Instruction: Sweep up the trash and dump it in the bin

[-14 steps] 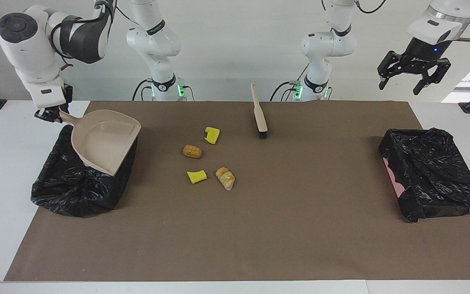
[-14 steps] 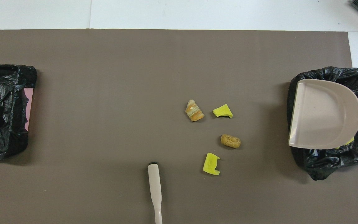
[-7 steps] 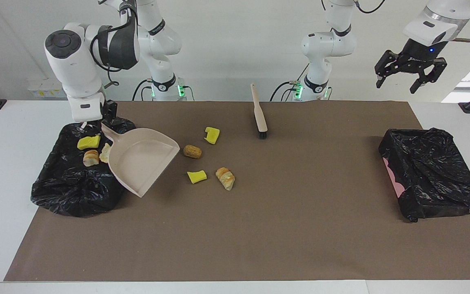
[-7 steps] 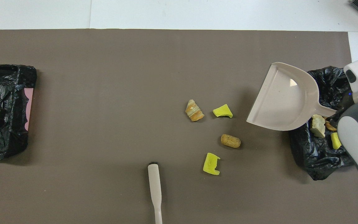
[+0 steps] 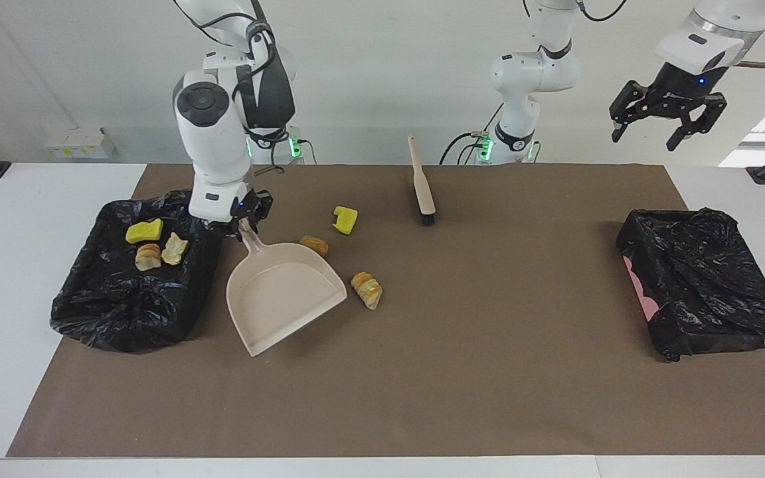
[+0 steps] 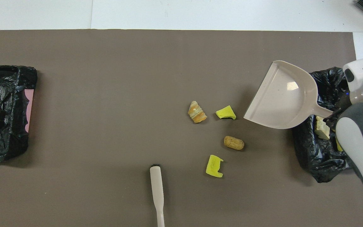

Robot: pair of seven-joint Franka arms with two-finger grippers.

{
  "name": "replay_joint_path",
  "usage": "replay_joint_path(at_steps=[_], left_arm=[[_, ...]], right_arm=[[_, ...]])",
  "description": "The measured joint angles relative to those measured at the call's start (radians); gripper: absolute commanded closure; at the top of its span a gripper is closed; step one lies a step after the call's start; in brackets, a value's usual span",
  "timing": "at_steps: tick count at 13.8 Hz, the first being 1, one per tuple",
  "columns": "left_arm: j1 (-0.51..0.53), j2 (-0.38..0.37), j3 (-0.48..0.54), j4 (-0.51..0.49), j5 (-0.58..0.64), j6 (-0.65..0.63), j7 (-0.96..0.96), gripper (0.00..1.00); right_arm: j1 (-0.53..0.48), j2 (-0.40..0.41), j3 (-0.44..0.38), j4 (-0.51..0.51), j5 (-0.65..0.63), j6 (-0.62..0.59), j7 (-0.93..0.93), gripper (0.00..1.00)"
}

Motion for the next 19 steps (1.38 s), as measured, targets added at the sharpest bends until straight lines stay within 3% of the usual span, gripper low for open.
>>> replay_joint_path(at_steps=[4,7,11,15,16,17,19], left_arm=[[0.005,-0.003,0.018,0.000,0.003,-0.028,-0.001,0.00],[0.018,-0.012,0.036,-0.005,0.004,-0.045,-0.001,0.00],[0.018,-0.013,0.030,-0.006,0.004,-0.045,-0.031,0.00],[0.018,-0.013,0.030,-0.006,0.004,-0.046,-0.034,0.00],[0.018,-0.013,0.030,-0.006,0.004,-0.049,-0.034,0.00],[0.018,-0.013,0.030,-0.006,0.005,-0.050,-0.034,0.00],[0.019,-0.014,0.032,-0.006,0.006,-0.050,-0.035,0.00]], right_arm=[[0.154,0.054,0.000,0.018,0.089,0.078,0.371,1.00],[0.265,0.132,0.001,0.088,0.176,0.107,0.662,1.00],[0.390,0.310,-0.001,0.277,0.188,0.128,0.912,1.00],[0.469,0.502,-0.003,0.440,0.179,0.206,1.001,1.00],[0.482,0.529,-0.003,0.454,0.171,0.228,1.008,0.37],[0.490,0.543,-0.003,0.461,0.165,0.245,1.018,0.00],[0.495,0.548,-0.004,0.471,0.159,0.255,1.026,0.00]])
